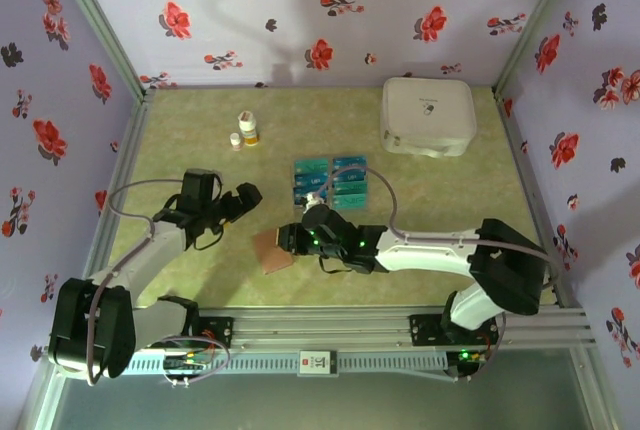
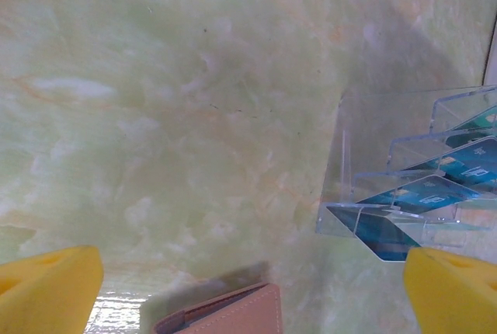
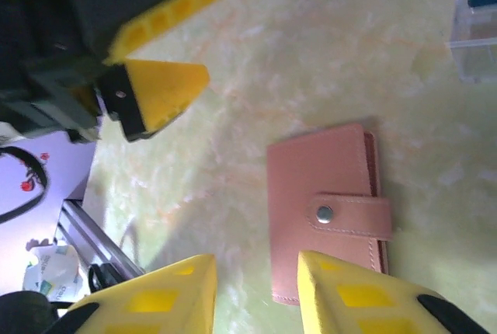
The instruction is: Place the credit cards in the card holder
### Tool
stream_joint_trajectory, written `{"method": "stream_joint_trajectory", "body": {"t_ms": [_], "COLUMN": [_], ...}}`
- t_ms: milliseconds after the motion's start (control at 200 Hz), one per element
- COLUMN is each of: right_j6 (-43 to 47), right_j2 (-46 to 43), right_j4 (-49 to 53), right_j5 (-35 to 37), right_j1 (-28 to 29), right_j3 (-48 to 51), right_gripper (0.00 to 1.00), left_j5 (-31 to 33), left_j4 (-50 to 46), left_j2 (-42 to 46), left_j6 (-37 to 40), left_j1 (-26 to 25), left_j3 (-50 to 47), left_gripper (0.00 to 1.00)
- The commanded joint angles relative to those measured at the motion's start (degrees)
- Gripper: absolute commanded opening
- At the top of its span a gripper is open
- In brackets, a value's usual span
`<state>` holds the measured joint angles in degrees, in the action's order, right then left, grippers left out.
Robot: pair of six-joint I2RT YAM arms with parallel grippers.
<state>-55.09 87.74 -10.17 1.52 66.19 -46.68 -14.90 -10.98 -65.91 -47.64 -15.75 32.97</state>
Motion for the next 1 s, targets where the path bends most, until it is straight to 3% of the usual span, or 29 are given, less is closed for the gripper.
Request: {"method": "stream_joint_trajectory", "body": {"t_ms": [0,365,800,995], "right_j6": [-0.33,-3.48,-5.77,-6.81], "right_j2": [2.63,7.82,12.67,14.09], "right_j4": [-0.35,-7.87,-14.31,-16.87], "right_j5": [-0.92,-2.96,-5.58,-6.24], "right_j1": [-0.29,-0.29,-0.20,-0.26], "right_j3": [2.37,5.89,5.54,5.12], "right_gripper": [0.36,0.46,0.46,0.41], "left_j5": [-1.62,-1.98,0.21,1.68], "left_j4": [1.28,6.18,9.70,11.55], "left_j2": [0.18,0.75,-1.47,-3.70], "left_j6": [-1.41,-6.98,-9.16,-9.50], "left_j1": [-0.37,-6.18,-10.09,-11.92], "left_j3": [-1.94,-5.20,-6.85,-7.64], "left_gripper": [1.00,1.00,1.00,1.00]}}
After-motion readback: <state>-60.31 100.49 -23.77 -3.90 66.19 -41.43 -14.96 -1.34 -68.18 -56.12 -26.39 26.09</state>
